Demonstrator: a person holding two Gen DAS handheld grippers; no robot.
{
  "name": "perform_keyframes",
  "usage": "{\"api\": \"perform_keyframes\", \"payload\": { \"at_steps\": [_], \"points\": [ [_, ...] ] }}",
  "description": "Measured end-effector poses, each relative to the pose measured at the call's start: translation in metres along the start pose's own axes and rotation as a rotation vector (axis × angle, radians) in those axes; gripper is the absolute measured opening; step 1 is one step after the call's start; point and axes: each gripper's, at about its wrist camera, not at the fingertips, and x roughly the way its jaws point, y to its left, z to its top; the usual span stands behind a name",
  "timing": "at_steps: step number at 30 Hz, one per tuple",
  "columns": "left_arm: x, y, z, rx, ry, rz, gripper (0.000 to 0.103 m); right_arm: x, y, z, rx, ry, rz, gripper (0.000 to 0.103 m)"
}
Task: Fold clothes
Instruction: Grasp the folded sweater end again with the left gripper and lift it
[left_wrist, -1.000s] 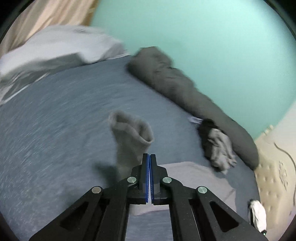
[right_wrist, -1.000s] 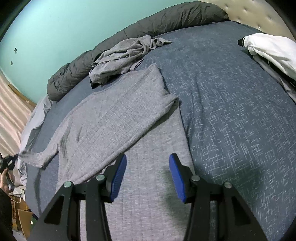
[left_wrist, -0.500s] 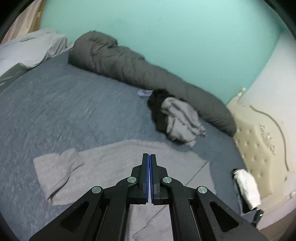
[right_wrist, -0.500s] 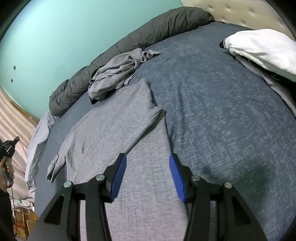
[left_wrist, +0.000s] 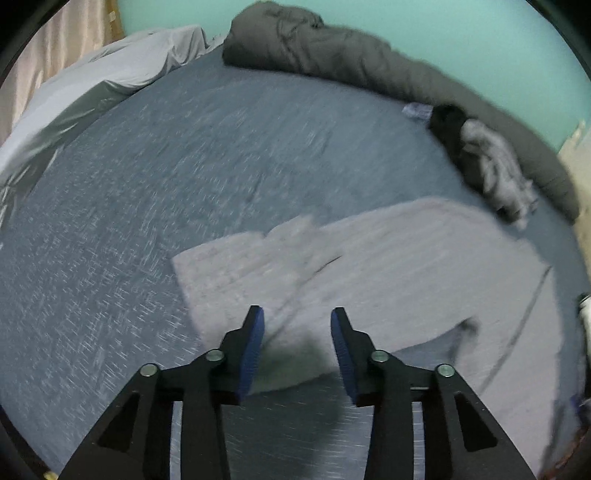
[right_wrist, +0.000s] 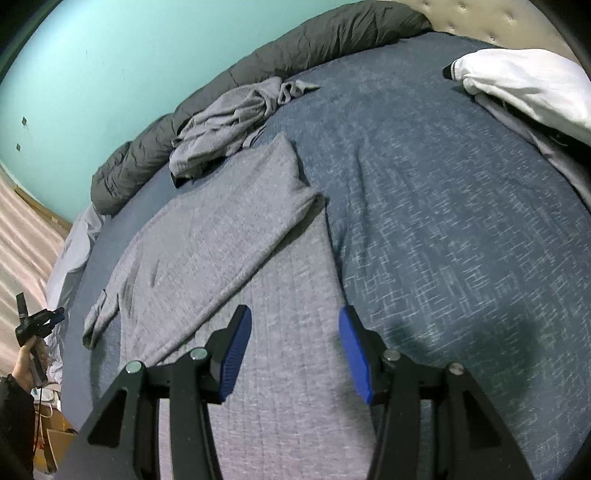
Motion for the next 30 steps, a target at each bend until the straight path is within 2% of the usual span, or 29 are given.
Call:
{"api": "perform_keyframes", "payload": {
  "at_steps": [5, 12, 13, 15, 18, 22, 26, 30],
  "points": [
    [0.034, -0.003, -0.004, 0.082, 0.033, 0.061, 0.047, 0.014, 0.011, 0.0, -0.03, 0.022, -0.009, 0.05],
    [0.063, -0.001, -0.003, 0.154, 0.055, 0.151, 0.045, 0.027, 0.02, 0.001, -0.055, 0.044, -0.02, 0.05],
    [0.065, 0.0, -0.003, 0.154, 0.057, 0.152, 0.042, 0.028, 0.02, 0.0, -0.055, 0.045, -0.019, 0.05],
    [0.069, 0.003, -0.003, 0.157, 0.064, 0.152, 0.015, 0.03, 0.02, 0.0, -0.054, 0.049, -0.019, 0.05],
    [0.069, 0.007, -0.004, 0.161, 0.064, 0.142, 0.009, 0.033, 0.017, 0.0, -0.045, 0.056, -0.022, 0.05],
    [0.054, 0.014, 0.002, 0.123, 0.029, 0.102, 0.007, 0.033, 0.014, 0.0, -0.034, 0.055, -0.022, 0.05],
    [0.023, 0.011, 0.015, 0.108, -0.028, 0.045, 0.007, 0.03, 0.016, 0.0, -0.037, 0.052, -0.021, 0.05],
    [-0.014, -0.007, 0.028, 0.115, -0.084, -0.025, 0.007, 0.025, 0.016, 0.001, -0.026, 0.041, -0.011, 0.05]
  ]
}}
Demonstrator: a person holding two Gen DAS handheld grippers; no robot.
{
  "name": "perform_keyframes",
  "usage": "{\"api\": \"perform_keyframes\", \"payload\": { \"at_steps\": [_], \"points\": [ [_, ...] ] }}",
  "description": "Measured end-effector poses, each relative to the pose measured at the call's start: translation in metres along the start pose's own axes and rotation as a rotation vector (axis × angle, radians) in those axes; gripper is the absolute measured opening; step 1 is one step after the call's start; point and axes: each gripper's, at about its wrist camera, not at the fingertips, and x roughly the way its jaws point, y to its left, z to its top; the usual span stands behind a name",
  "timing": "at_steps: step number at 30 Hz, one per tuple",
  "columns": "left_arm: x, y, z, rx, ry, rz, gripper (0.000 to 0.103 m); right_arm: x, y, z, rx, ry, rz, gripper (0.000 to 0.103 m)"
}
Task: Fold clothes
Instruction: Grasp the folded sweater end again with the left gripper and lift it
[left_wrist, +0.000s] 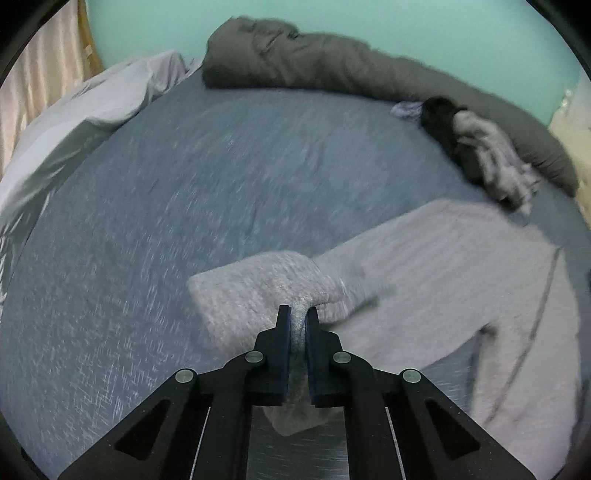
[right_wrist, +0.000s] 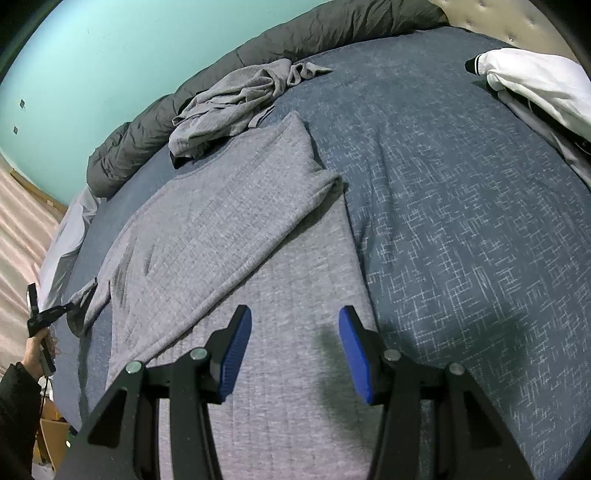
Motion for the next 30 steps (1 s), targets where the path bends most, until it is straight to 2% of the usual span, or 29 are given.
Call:
{"api": "perform_keyframes", "payload": {
  "at_steps": [7, 12, 16, 20, 22, 26, 30],
  "points": [
    [-0.056, -0.065, 0.037, 0.04, -0.104, -0.139, 0.007, -0.015, 0.002, 0.001, 0.008, -0.022, 0.027, 0.05],
    [-0.097, -0.149, 0.058, 0.113, -0.172, -0.252, 0.007, -0.035, -0.002, 0.004, 0.013, -0.054, 0.039, 0.05],
    [-0.122, -0.225, 0.06, 0.2, -0.202, -0.353, 0.007, -0.044, -0.007, 0.005, 0.029, -0.066, 0.052, 0.05],
    [-0.133, -0.297, 0.04, 0.292, -0.191, -0.443, 0.007, -0.049, -0.006, 0.006, 0.028, -0.071, 0.068, 0.05],
    [-0.129, -0.333, 0.018, 0.345, -0.161, -0.487, 0.007, -0.051, -0.007, 0.007, 0.031, -0.073, 0.074, 0.05],
    [-0.1, -0.397, -0.043, 0.434, -0.068, -0.545, 0.007, -0.053, -0.011, 0.007, 0.046, -0.073, 0.083, 0.05],
    [-0.047, -0.427, -0.098, 0.473, 0.08, -0.556, 0.01, -0.051, -0.014, 0.006, 0.053, -0.057, 0.079, 0.05]
  ]
}}
